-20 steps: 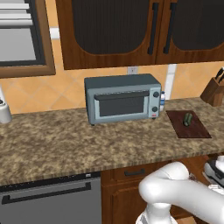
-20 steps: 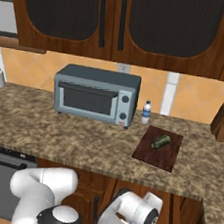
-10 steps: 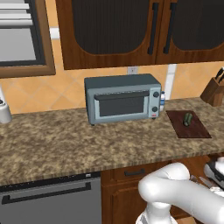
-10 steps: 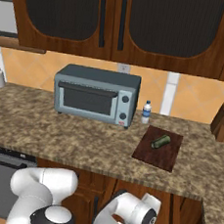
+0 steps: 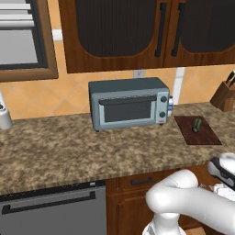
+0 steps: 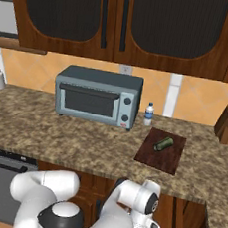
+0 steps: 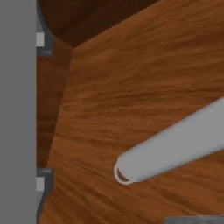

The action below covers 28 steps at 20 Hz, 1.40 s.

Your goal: Place the appropriate cutting tool for cutting the cucumber skin on the cutting board.

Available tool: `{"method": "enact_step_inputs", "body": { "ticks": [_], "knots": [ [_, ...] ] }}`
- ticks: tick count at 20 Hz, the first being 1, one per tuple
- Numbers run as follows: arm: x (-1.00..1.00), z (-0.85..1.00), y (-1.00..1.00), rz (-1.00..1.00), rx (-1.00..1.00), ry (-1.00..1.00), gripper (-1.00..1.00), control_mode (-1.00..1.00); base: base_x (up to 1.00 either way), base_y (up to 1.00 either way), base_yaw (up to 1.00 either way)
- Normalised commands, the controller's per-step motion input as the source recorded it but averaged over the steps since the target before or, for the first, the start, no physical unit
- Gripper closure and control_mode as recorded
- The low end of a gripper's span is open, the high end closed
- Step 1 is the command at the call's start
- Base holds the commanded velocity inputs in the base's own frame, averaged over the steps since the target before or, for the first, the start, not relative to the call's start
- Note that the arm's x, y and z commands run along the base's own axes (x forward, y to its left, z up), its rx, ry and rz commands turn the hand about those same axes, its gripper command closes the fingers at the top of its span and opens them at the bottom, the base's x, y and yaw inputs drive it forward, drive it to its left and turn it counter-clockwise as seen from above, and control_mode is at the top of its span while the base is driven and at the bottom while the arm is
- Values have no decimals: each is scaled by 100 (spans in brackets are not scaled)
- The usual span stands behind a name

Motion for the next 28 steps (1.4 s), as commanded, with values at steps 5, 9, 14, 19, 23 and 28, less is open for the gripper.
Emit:
{"method": "enact_step_inputs", "body": {
  "ticks": [5, 9, 14, 19, 23, 28],
  "knots": [
    [31, 0, 0, 8, 2, -1, -100, -100, 0, 0, 0],
    [43, 0, 0, 9, 8, -9, -100, -100, 0, 0, 0],
    [24, 0, 0, 2, 6, -7, -100, -100, 0, 0, 0],
    [23, -4, 0, 0, 3, -7, -100, -100, 0, 0, 0],
    [23, -17, 0, 0, 0, -9, -100, -100, 0, 0, 0],
    [4, -22, 1, 0, 0, -13, -100, -100, 0, 0, 0]
  ]
}}
